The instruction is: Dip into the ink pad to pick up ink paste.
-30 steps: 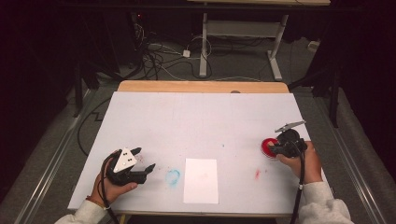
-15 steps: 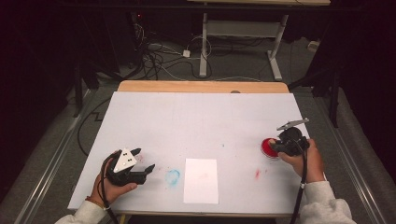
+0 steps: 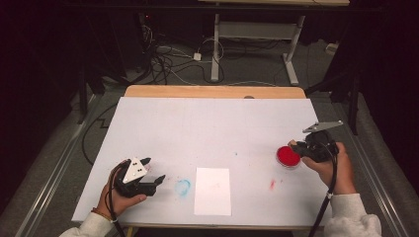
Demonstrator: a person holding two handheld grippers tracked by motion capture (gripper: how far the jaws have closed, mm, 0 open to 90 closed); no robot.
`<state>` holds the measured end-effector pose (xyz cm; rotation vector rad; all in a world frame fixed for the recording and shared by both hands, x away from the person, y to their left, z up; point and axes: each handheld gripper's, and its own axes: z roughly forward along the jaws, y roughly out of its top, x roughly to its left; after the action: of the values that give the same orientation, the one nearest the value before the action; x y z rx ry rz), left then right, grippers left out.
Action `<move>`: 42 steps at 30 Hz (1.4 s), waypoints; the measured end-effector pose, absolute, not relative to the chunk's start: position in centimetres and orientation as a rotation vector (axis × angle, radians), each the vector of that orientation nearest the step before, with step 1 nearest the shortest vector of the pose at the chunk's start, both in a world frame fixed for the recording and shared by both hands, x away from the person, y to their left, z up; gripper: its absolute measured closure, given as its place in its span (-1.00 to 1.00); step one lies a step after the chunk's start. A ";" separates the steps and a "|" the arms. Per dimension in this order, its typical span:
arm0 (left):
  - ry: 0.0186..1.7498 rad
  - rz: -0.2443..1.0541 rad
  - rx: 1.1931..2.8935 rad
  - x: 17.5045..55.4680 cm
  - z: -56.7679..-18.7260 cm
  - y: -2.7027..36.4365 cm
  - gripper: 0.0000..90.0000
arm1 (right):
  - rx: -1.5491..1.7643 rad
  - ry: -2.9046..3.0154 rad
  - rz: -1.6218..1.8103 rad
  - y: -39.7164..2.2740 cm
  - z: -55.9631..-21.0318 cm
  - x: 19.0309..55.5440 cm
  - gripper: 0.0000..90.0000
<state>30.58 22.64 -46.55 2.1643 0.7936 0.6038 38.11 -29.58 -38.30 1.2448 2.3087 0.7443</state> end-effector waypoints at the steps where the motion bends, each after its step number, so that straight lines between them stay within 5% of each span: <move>1: 0.796 0.604 2.165 30.6 -46.5 22.7 -0.49 | 1.240 2.307 0.745 -29.6 -38.1 38.0 0.69; 13: 0.800 0.612 2.161 30.3 -46.3 22.8 -0.49 | 1.200 2.297 0.745 -29.0 -37.0 37.4 0.69; 42: 0.798 0.615 2.163 30.2 -46.3 22.8 -0.51 | 1.294 2.419 0.556 -28.8 -43.2 39.9 0.69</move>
<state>30.21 22.80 -46.29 2.1626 0.7984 0.6153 39.93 -28.83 -43.20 1.2939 2.4193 0.5556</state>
